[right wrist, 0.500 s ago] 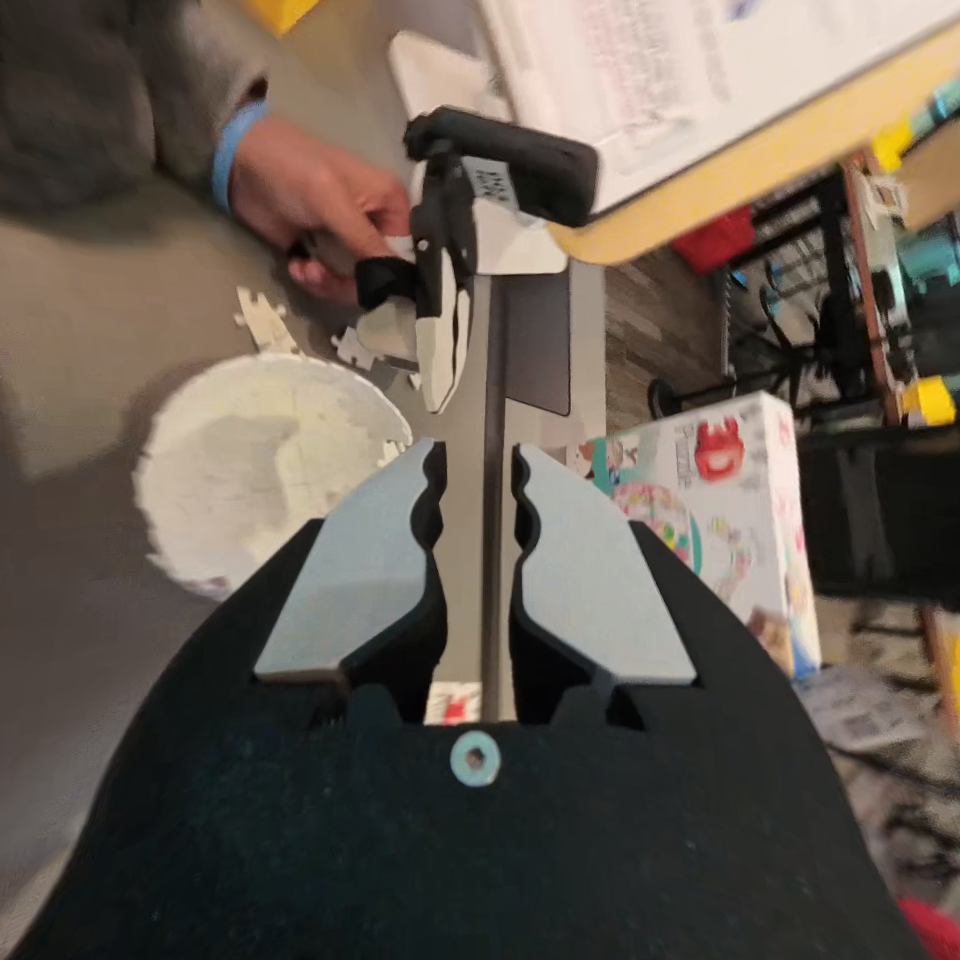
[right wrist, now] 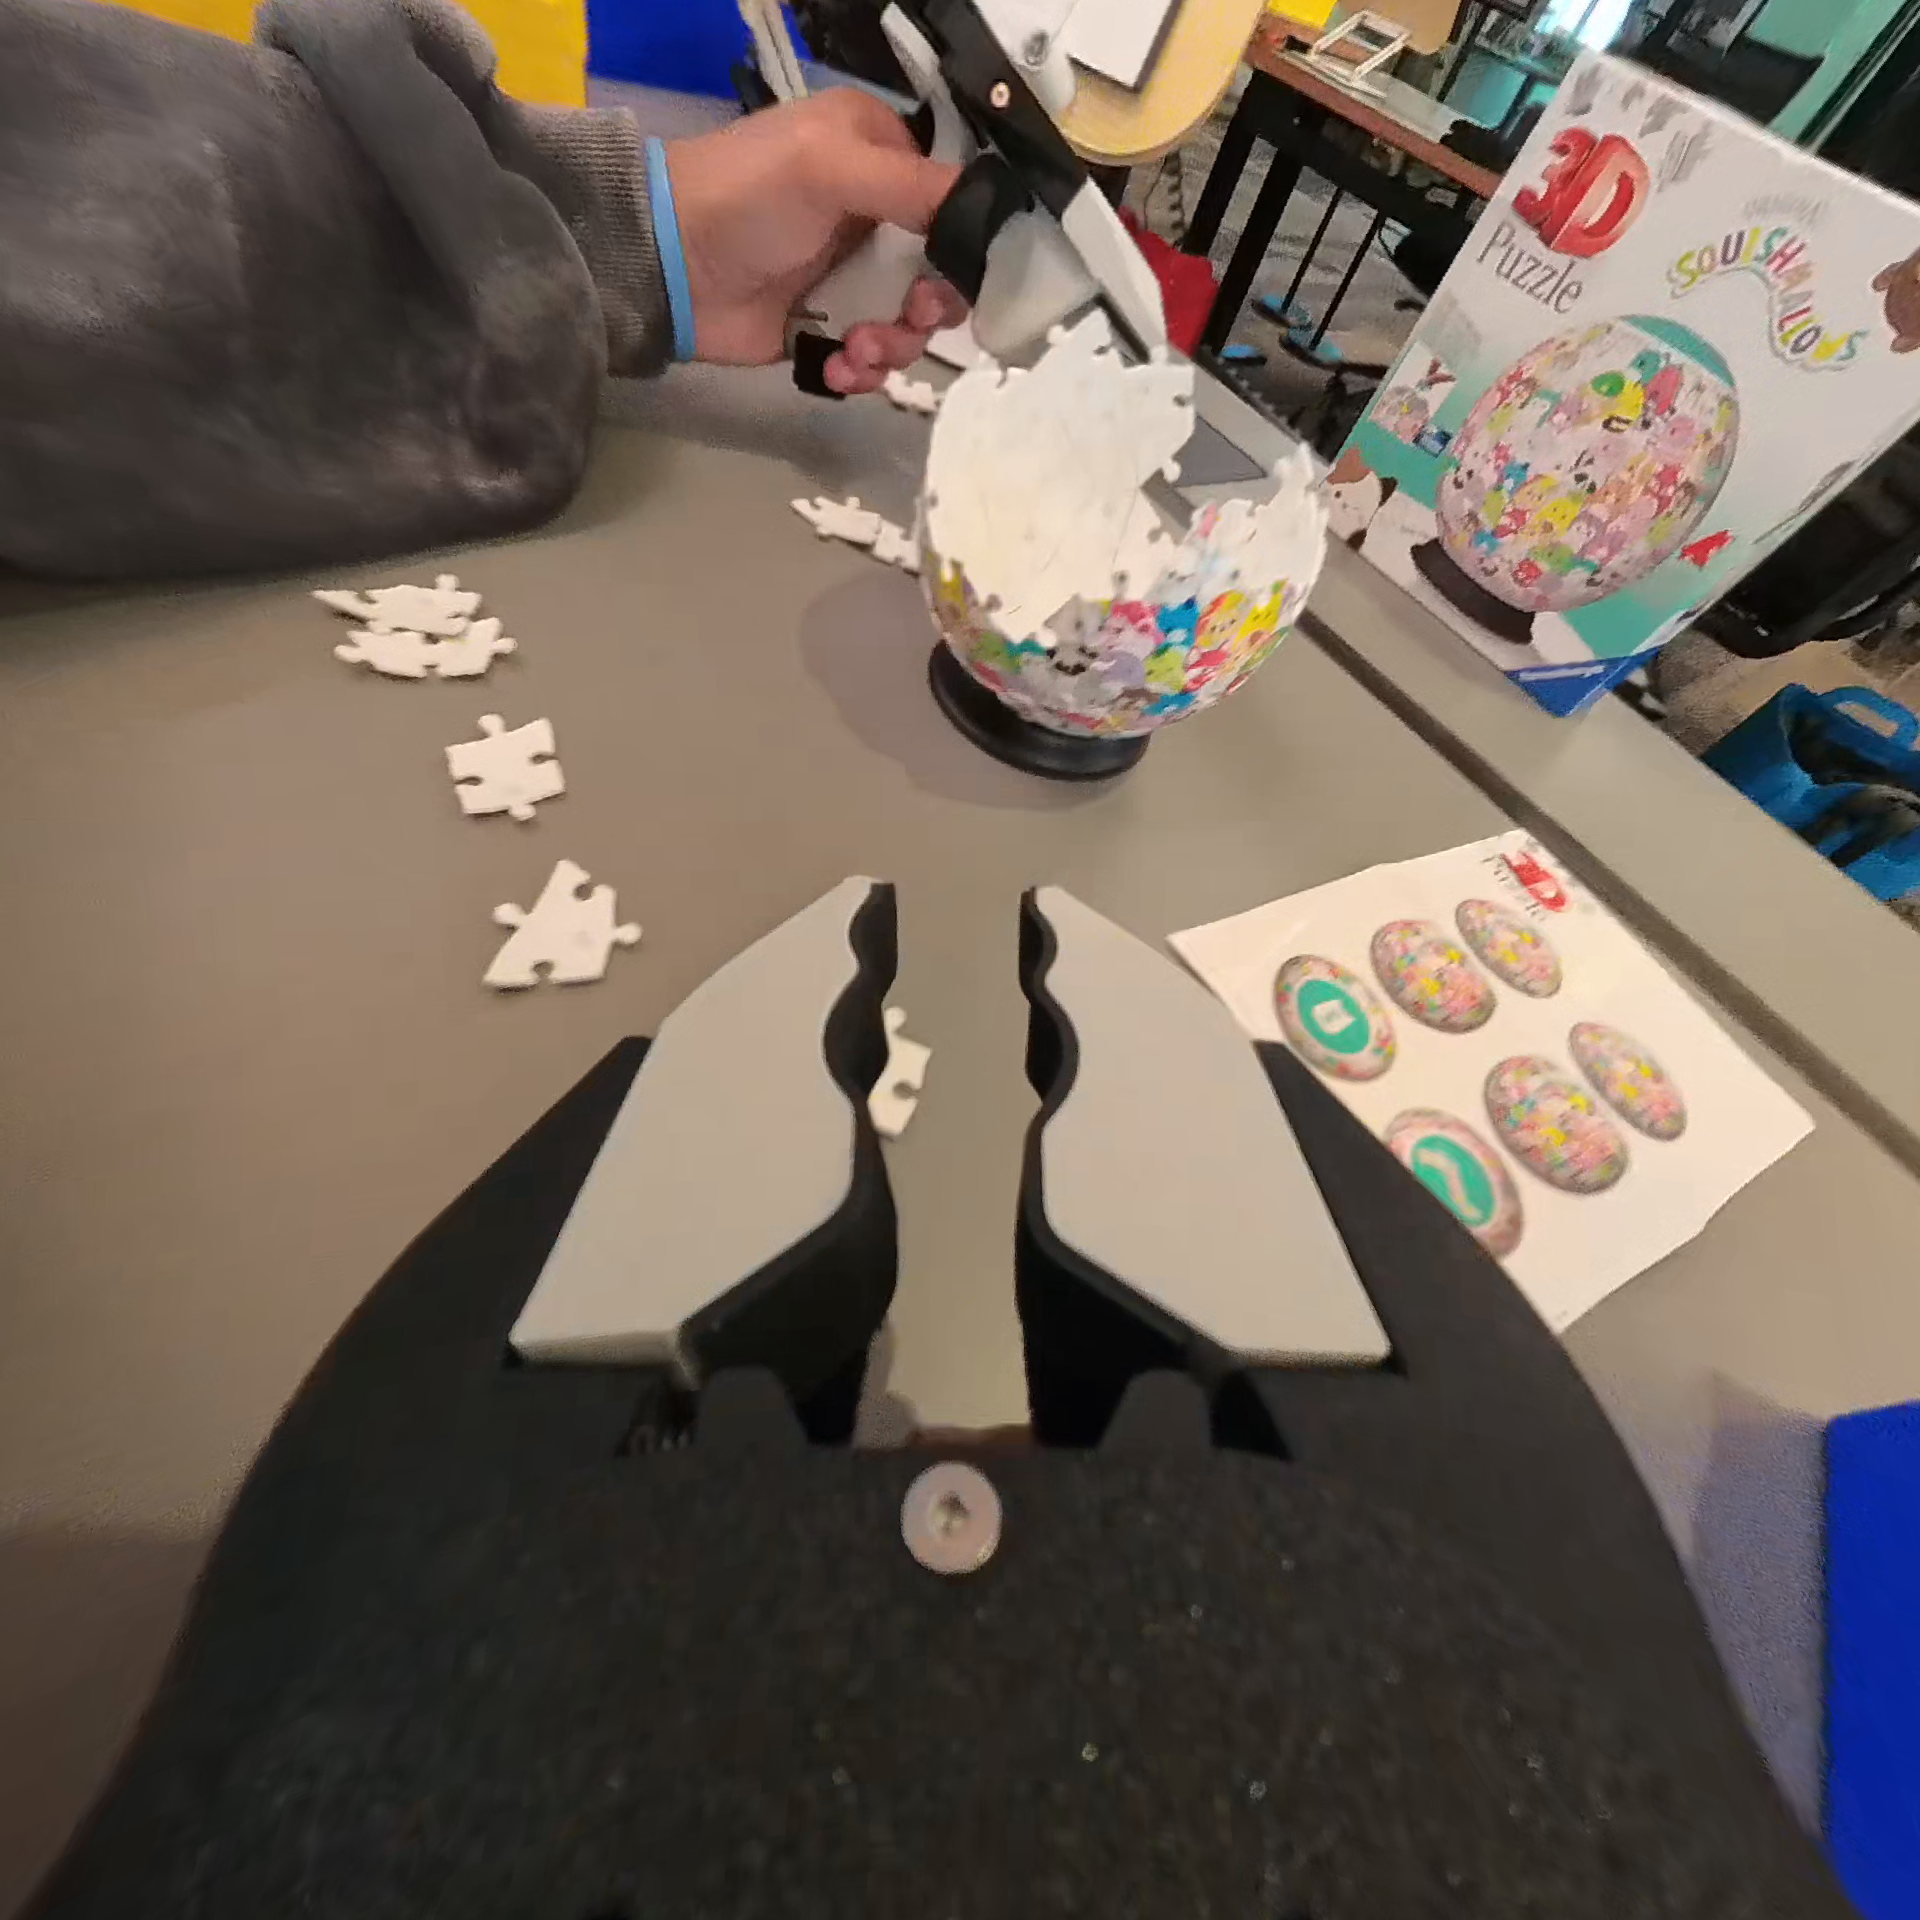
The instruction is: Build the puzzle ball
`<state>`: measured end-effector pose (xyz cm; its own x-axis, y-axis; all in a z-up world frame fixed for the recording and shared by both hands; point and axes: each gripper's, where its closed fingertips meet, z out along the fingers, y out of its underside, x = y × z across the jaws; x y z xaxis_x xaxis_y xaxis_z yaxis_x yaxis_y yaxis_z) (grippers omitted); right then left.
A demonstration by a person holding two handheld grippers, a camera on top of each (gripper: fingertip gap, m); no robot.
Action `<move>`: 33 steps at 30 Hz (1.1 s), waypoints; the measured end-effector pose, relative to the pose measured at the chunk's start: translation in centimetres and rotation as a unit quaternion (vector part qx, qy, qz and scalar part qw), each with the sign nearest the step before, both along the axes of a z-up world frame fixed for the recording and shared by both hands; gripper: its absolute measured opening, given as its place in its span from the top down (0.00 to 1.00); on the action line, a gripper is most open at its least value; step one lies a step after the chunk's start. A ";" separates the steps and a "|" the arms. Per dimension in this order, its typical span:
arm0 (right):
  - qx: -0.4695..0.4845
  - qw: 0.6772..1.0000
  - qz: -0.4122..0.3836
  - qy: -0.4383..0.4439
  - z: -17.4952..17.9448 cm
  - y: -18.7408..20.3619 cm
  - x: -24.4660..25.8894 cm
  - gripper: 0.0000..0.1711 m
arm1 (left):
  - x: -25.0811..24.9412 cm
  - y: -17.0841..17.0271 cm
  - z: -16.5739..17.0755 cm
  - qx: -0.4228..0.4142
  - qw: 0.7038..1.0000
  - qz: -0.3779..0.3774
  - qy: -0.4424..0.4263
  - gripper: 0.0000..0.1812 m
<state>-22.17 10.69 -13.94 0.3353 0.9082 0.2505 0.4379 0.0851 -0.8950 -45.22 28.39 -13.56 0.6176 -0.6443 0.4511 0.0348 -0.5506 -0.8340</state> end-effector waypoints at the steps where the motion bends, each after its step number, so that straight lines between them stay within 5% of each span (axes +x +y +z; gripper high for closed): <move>1: 0.002 1.000 0.001 0.003 -0.2 -0.6 0.4 0.87 | -0.2 -0.3 -0.1 -0.001 1.000 0.014 0.021 0.87; 6: -0.007 0.999 -0.005 -0.042 -2.1 -1.0 2.4 0.86 | -0.8 -2.8 3.6 0.019 0.996 0.071 0.050 0.88; 12: -0.113 0.987 0.022 -0.116 -6.1 -1.1 2.3 0.84 | 1.7 -10.5 7.9 0.062 0.992 0.048 0.096 0.84; 22: -0.111 0.975 -0.030 -0.188 -8.0 -0.6 0.8 0.93 | 12.7 -22.6 1.8 0.011 0.992 -0.009 0.129 0.84; 25: -0.097 0.975 -0.035 -0.198 -7.9 -0.5 1.1 1.00 | 14.5 -24.2 -0.1 -0.007 0.992 -0.004 0.124 0.85; 33: -0.070 0.986 -0.032 -0.146 -4.8 -2.0 0.0 1.00 | 17.3 -25.2 -2.3 -0.043 0.994 -0.002 0.097 0.85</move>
<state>-22.17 8.73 -18.70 0.3241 0.9203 0.2192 0.6797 -0.0654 -0.7305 -27.92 3.15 -15.83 0.6954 -0.6115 0.3776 -0.1250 -0.6204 -0.7743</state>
